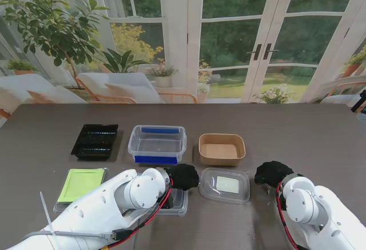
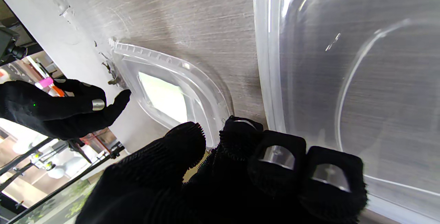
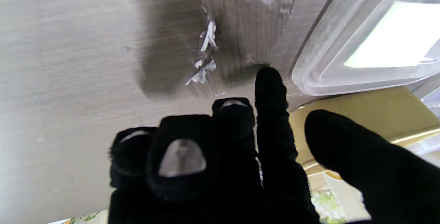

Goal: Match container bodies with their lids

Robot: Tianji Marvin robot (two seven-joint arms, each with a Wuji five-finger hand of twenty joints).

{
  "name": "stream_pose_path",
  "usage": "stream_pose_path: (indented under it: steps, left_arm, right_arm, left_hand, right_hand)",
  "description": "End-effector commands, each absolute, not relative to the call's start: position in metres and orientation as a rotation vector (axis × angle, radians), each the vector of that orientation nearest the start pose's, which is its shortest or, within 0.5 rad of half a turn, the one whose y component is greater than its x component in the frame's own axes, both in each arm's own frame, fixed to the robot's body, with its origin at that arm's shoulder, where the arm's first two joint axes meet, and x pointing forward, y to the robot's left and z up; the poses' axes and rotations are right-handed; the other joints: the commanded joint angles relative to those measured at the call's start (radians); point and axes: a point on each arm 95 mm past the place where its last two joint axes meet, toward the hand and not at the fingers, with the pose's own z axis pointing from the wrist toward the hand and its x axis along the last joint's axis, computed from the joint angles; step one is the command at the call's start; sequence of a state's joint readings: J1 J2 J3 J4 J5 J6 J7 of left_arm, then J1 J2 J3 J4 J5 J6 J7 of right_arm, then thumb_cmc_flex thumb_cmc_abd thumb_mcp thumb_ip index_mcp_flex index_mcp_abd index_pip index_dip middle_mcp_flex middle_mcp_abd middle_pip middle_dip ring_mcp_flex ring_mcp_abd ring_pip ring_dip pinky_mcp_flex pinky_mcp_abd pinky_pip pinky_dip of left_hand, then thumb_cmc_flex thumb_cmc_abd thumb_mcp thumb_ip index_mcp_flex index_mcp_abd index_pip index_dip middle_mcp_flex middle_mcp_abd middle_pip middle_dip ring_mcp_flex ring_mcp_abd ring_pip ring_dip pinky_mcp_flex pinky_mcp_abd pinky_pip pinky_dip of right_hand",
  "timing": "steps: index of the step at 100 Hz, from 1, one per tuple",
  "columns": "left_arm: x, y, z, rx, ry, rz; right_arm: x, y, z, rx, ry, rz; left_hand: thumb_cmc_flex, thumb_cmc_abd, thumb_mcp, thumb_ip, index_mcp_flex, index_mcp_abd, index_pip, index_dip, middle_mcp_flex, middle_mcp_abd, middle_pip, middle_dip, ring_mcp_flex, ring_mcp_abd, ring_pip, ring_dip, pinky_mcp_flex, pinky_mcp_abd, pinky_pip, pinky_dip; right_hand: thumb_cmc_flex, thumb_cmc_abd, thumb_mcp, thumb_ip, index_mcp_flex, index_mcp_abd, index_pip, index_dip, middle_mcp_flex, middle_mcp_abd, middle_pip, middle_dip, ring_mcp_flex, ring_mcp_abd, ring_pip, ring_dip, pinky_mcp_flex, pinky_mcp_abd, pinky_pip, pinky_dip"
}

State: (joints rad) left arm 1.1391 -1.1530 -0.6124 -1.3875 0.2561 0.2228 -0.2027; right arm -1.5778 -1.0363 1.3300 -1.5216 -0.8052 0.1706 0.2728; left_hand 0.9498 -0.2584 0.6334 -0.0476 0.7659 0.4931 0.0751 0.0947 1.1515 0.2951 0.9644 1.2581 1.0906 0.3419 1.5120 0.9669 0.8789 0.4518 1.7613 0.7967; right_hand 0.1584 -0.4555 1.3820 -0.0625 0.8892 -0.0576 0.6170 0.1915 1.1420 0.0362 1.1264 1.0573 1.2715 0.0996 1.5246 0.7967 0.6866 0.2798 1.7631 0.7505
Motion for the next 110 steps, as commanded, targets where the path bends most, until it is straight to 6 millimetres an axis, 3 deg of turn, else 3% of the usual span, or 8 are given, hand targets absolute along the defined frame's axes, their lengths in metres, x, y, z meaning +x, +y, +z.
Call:
stream_pose_path:
  steps: [1,110]
  left_arm:
    - [0.416,-0.154,-0.365,-1.908,1.884,-1.536]
    - [0.410,-0.157,-0.370,-1.969,1.913,-1.485]
  right_arm:
    - [0.402,-0.087,-0.367,1.730,1.494,1.092]
    - [0.413,-0.070,-0.391,1.789,1.570,1.068]
  left_hand:
    - [-0.010,0.037,-0.013,-0.031,-0.018,0.054,-0.010,-0.006,0.016,0.004,0.027,0.025,0.031,-0.028,0.078,-0.004,0.054,-0.048,0.150,-0.012]
    - [-0.011,0.050,-0.037,-0.033,-0.020,0.060,-0.010,-0.007,0.025,0.000,0.033,0.029,0.041,-0.033,0.085,-0.012,0.067,-0.054,0.171,-0.046]
  right_hand:
    - [-0.031,0.035,0.053,0.031,0.027,-0.012,-0.001,-0.013,-0.020,-0.024,0.041,0.021,0.027,-0.018,0.009,-0.005,0.132,-0.027,0.017,0.018]
    - [-0.042,0.074,0.032,0.043,0.031,0.019,0.006,-0.019,-0.027,-0.021,0.044,0.024,0.012,-0.009,0.020,-0.004,0.109,-0.034,0.016,0.035]
